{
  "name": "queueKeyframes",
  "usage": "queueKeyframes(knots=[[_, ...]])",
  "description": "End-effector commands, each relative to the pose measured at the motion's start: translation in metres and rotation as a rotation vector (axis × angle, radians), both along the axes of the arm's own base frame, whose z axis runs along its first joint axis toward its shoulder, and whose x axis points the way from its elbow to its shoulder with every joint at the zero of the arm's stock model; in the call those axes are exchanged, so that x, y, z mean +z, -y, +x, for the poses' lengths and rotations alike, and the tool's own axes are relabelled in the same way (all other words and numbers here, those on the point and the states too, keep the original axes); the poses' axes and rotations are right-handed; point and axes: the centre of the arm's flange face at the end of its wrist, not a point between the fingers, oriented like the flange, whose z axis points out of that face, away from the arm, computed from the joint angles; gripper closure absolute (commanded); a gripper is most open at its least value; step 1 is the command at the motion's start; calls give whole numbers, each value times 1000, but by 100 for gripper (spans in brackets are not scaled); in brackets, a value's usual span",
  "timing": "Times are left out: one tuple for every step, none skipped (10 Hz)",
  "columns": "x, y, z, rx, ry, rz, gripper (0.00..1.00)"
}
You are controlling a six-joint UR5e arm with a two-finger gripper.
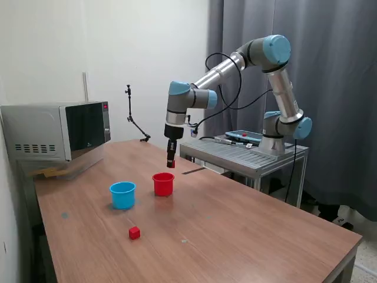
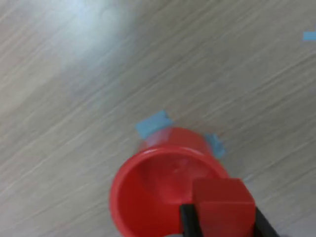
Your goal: Place red objects in the red bin, and blue objects in the blue bin.
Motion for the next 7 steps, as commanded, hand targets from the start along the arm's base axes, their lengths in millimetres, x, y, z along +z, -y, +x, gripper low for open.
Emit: queueKeyframes(knots=[[-11,8,1,5,-3,-8,100],[-22,6,4,2,15,-10,100],[-30,2,8,-7,32,-14,100],[-34,-6,11,-18,41,-16,100],[-35,-10,12,-24,43,-15,100],[-35,-14,12,-32,42,-17,100],[-35,-16,12,-35,42,-17,100]])
